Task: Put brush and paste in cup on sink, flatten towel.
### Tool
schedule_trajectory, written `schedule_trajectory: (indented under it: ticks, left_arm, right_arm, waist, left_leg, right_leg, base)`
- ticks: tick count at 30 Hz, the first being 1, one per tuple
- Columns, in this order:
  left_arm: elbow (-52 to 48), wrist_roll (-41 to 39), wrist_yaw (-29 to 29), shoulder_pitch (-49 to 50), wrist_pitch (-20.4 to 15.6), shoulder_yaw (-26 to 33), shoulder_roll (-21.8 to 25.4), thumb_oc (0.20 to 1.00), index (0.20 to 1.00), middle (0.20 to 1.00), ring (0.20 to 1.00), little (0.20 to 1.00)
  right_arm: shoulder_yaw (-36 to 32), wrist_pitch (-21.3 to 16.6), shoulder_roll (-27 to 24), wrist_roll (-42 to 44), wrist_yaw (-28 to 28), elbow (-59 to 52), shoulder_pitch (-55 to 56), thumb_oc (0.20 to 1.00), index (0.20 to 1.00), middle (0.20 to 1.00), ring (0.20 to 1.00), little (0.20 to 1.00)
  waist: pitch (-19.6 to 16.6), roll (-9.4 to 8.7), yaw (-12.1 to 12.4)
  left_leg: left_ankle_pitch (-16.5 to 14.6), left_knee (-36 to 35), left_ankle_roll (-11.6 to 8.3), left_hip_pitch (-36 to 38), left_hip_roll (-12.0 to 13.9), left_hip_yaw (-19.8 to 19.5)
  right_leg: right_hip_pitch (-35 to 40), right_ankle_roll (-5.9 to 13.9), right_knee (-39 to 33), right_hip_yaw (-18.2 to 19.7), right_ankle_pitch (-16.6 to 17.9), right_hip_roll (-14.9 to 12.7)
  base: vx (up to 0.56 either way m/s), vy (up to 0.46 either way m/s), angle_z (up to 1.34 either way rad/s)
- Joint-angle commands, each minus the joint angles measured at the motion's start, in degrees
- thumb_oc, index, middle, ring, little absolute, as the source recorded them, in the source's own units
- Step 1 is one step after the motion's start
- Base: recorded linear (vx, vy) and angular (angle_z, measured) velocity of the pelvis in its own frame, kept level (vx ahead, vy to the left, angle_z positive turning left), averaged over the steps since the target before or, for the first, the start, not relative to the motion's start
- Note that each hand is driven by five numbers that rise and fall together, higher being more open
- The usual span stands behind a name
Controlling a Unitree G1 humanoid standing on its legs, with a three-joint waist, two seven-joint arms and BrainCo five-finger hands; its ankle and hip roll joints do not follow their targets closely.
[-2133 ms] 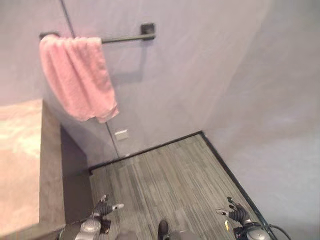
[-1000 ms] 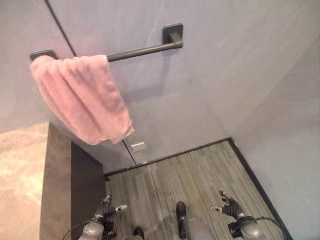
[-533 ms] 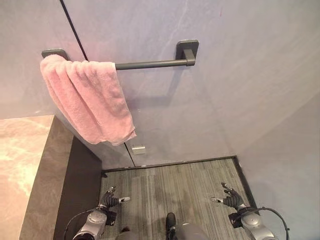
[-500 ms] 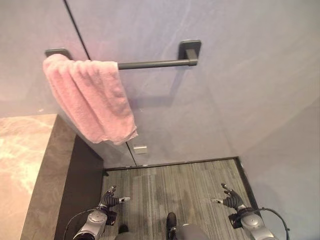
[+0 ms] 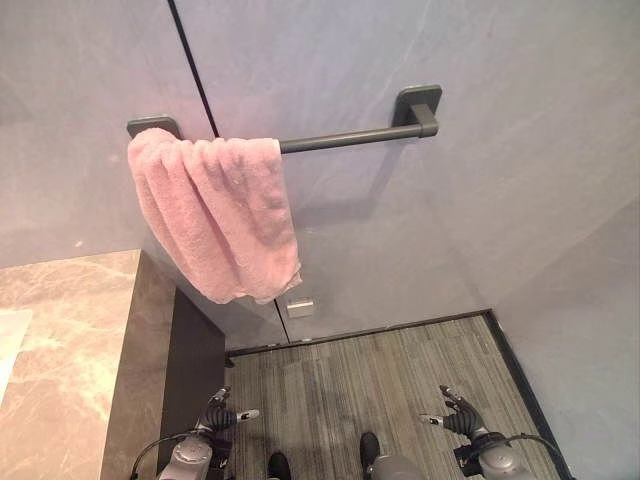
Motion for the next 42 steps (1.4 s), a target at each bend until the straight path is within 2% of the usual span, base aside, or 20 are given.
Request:
schedule_trajectory:
  ticks: [1, 2, 3, 7, 9, 11, 14, 17, 19, 23, 24, 25, 28, 30, 35, 38, 40, 42]
  left_arm:
    - [-0.81, 7.50, 1.19, -1.19, -1.33, -3.99, 1.36, 1.000, 1.000, 1.000, 1.000, 1.000]
    - [-0.78, 7.53, 1.22, -1.22, -1.34, -4.01, 1.33, 1.000, 1.000, 1.000, 1.000, 1.000]
    - [-3.32, 13.30, 1.17, -2.70, -0.95, -8.32, 1.55, 1.000, 1.000, 1.000, 1.000, 1.000]
    - [-14.20, 19.40, -0.37, -5.69, -0.95, -15.17, 3.40, 1.000, 1.000, 1.000, 1.000, 1.000]
    - [-23.01, 21.86, -2.22, -8.16, -1.17, -17.99, 5.98, 1.000, 1.000, 1.000, 1.000, 1.000]
    - [-31.82, 23.01, -4.22, -9.83, -1.57, -18.33, 9.82, 1.000, 1.000, 1.000, 1.000, 1.000]
    - [-47.05, 20.02, -7.06, -11.08, -2.53, -15.01, 16.96, 1.000, 1.000, 1.000, 1.000, 1.000]
    - [-62.85, 14.09, -7.10, -9.34, -4.13, -6.08, 25.38, 1.000, 1.000, 1.000, 1.000, 1.000]
    - [-69.77, 6.05, -6.87, -6.19, -6.13, 0.89, 30.26, 1.000, 1.000, 1.000, 1.000, 1.000]
    - [-73.18, -0.33, -6.67, -2.03, -7.32, 6.73, 33.17, 1.000, 1.000, 1.000, 1.000, 1.000]
    - [-74.56, -6.57, -6.74, 2.51, -8.37, 13.45, 35.61, 1.000, 1.000, 1.000, 1.000, 1.000]
    - [-74.69, -8.19, -6.77, 4.80, -8.34, 15.95, 36.38, 1.000, 1.000, 1.000, 1.000, 1.000]
    - [-73.33, -10.11, -5.97, 10.10, -8.67, 22.55, 38.87, 1.000, 1.000, 1.000, 1.000, 1.000]
    - [-70.72, -7.75, -4.62, 11.02, -8.41, 24.95, 41.03, 1.000, 1.000, 1.000, 1.000, 1.000]
    - [-63.53, -7.61, -2.87, 8.99, -8.39, 24.89, 41.35, 1.000, 1.000, 1.000, 1.000, 1.000]
    - [-60.03, -6.38, -1.36, 6.41, -7.16, 24.82, 41.81, 1.000, 1.000, 1.000, 1.000, 1.000]
    - [-57.20, -7.97, -1.39, 4.73, -7.02, 23.83, 41.04, 1.000, 1.000, 1.000, 1.000, 1.000]
    - [-54.68, -6.80, -1.10, 0.44, -5.88, 20.41, 41.48, 1.000, 1.000, 1.000, 1.000, 1.000]
  right_arm:
    - [0.12, -1.42, 0.55, 1.46, -1.64, -0.31, -2.42, 1.000, 1.000, 1.000, 1.000, 1.000]
    - [0.09, -1.41, 0.53, 1.46, -1.64, -0.32, -2.41, 1.000, 1.000, 1.000, 1.000, 1.000]
    - [0.55, -1.26, 0.43, 1.42, -2.39, -0.08, -3.57, 1.000, 1.000, 1.000, 1.000, 1.000]
    - [0.44, -1.58, -0.27, 2.80, -3.36, -2.81, -5.19, 1.000, 1.000, 1.000, 1.000, 1.000]
    - [0.17, -1.68, -1.37, 3.11, -3.23, -6.03, -5.26, 1.000, 1.000, 1.000, 1.000, 1.000]
    - [-0.47, -1.48, -2.38, 2.69, -3.06, -8.43, -5.20, 1.000, 1.000, 1.000, 1.000, 1.000]
    - [-1.46, -1.46, -3.99, 2.45, -2.44, -10.79, -5.51, 1.000, 1.000, 1.000, 1.000, 1.000]
    - [-1.64, -1.37, -4.24, 2.45, -1.55, -9.99, -6.10, 1.000, 1.000, 1.000, 1.000, 1.000]
    - [-1.69, -1.36, -4.16, 2.50, -0.86, -9.98, -6.03, 1.000, 1.000, 1.000, 1.000, 1.000]
    - [-1.11, -1.57, -4.20, 2.52, -0.13, -11.91, -5.55, 1.000, 1.000, 1.000, 1.000, 1.000]
    - [-0.99, -1.78, -5.00, 2.80, 1.06, -15.77, -4.31, 1.000, 1.000, 1.000, 1.000, 1.000]
    - [-1.13, -1.98, -5.36, 2.87, 1.41, -17.16, -3.57, 1.000, 1.000, 1.000, 1.000, 1.000]
    - [-1.33, -2.59, -6.60, 2.66, 1.99, -20.74, -3.35, 1.000, 1.000, 1.000, 1.000, 1.000]
    - [-1.23, -3.19, -7.83, 2.24, 1.81, -23.82, -5.03, 1.000, 1.000, 1.000, 1.000, 1.000]
    - [0.52, -3.20, -10.28, 1.84, 2.42, -30.80, -9.57, 1.000, 1.000, 1.000, 1.000, 1.000]
    - [1.59, -2.55, -11.07, 1.97, 2.02, -34.19, -13.87, 1.000, 1.000, 1.000, 1.000, 1.000]
    - [2.91, -2.18, -11.65, 1.74, 2.19, -34.82, -16.42, 1.000, 1.000, 1.000, 1.000, 1.000]
    - [3.90, -1.86, -12.62, 1.44, 1.78, -34.78, -19.28, 1.000, 1.000, 1.000, 1.000, 1.000]
  waist:
    - [-3.19, -3.07, 0.33]
    - [-3.19, -3.05, 0.36]
    - [-3.60, -2.90, -0.15]
    - [-3.43, -2.81, -0.35]
    - [-3.51, -2.77, -0.45]
    - [-3.66, -2.84, -0.41]
    - [-3.95, -2.91, -0.05]
    - [-4.21, -3.16, 0.83]
    - [-4.28, -3.28, 1.88]
    - [-4.39, -3.46, 2.22]
    - [-4.28, -3.58, 2.78]
    - [-4.29, -3.60, 2.99]
    - [-4.20, -3.56, 3.96]
    - [-4.00, -3.38, 4.74]
    - [-3.40, -3.45, 5.50]
    - [-2.99, -3.38, 5.97]
    - [-2.90, -3.41, 6.04]
    - [-2.32, -3.40, 6.12]
  left_leg:
    - [2.95, -1.02, -2.18, 0.02, 1.19, -0.76]
    - [2.94, -1.02, -2.18, 0.02, 1.19, -0.75]
    - [2.80, -1.02, -2.45, -0.15, 1.51, -0.49]
    - [2.72, -1.02, -2.64, 0.02, 1.79, -0.78]
    - [2.55, -1.02, -2.69, -0.13, 1.84, -1.26]
    - [2.41, -1.02, -2.77, -0.44, 1.81, -1.65]
    - [2.32, -1.02, -2.86, -0.61, 1.66, -1.91]
    - [2.87, -1.02, -2.83, -1.01, 1.53, -2.31]
    - [2.86, -1.02, -2.89, -1.08, 1.45, -2.61]
    - [2.30, -1.02, -2.90, -0.73, 1.41, -2.77]
    - [2.42, -1.02, -2.83, -0.78, 1.27, -2.96]
    - [2.44, -1.02, -2.80, -0.84, 1.15, -3.08]
    - [2.57, -1.02, -2.71, -1.19, 0.86, -3.68]
    - [2.65, -1.02, -2.66, -1.61, 0.56, -4.10]
    - [2.89, -1.02, -2.35, -2.57, -0.05, -4.28]
    - [3.03, -1.02, -2.12, -3.53, -0.42, -4.33]
    - [3.13, -1.02, -2.05, -3.95, -0.60, -4.27]
    - [3.47, -1.02, -2.01, -4.99, -0.67, -4.53]
  right_leg:
    - [-0.21, 5.95, -4.15, 6.82, 7.21, -4.92]
    - [-0.17, 5.95, -4.24, 6.81, 7.26, -4.92]
    - [0.03, 6.30, -5.57, 7.13, 7.86, -4.97]
    - [0.53, 6.65, -5.56, 6.45, 7.76, -5.20]
    - [0.77, 6.78, -5.51, 5.99, 7.67, -5.31]
    - [0.82, 6.99, -5.70, 5.48, 7.75, -5.50]
    - [0.95, 7.42, -5.93, 4.94, 8.03, -5.79]
    - [0.94, 7.54, -6.07, 4.48, 8.72, -6.23]
    - [1.17, 7.66, -6.20, 4.08, 8.88, -6.51]
    - [1.56, 7.76, -6.20, 3.87, 8.44, -6.68]
    - [1.77, 7.71, -6.20, 3.70, 8.56, -6.95]
    - [1.82, 7.73, -6.20, 3.57, 8.65, -7.08]
    - [2.01, 7.69, -6.20, 2.89, 8.72, -7.52]
    - [2.03, 7.77, -6.20, 2.30, 8.88, -7.96]
    - [1.55, 7.98, -6.20, 1.83, 9.23, -8.80]
    - [0.66, 8.07, -6.20, 1.81, 9.54, -9.16]
    - [0.22, 8.15, -6.20, 1.87, 9.72, -9.34]
    - [-0.39, 8.02, -6.20, 1.72, 9.89, -9.42]
  base:
    - [0.00, 0.000, 0.00]
    - [0.00, 0.016, -0.03]
    - [0.00, 0.000, 0.00]
    - [0.00, 0.000, 0.00]
    - [0.00, 0.000, 0.00]
    - [-0.01, 0.004, 0.02]
    - [-0.02, 0.014, 0.05]
    - [-0.01, 0.019, 0.08]
    - [0.01, 0.022, 0.12]
    - [0.00, 0.021, 0.06]
    - [0.00, 0.033, 0.03]
    - [0.00, 0.045, 0.01]
    - [0.01, 0.041, 0.02]
    - [0.00, 0.045, 0.09]
    - [-0.01, 0.046, 0.13]
    - [-0.02, 0.049, 0.01]
    - [-0.01, 0.039, 0.00]
    - [-0.05, 0.027, 0.01]
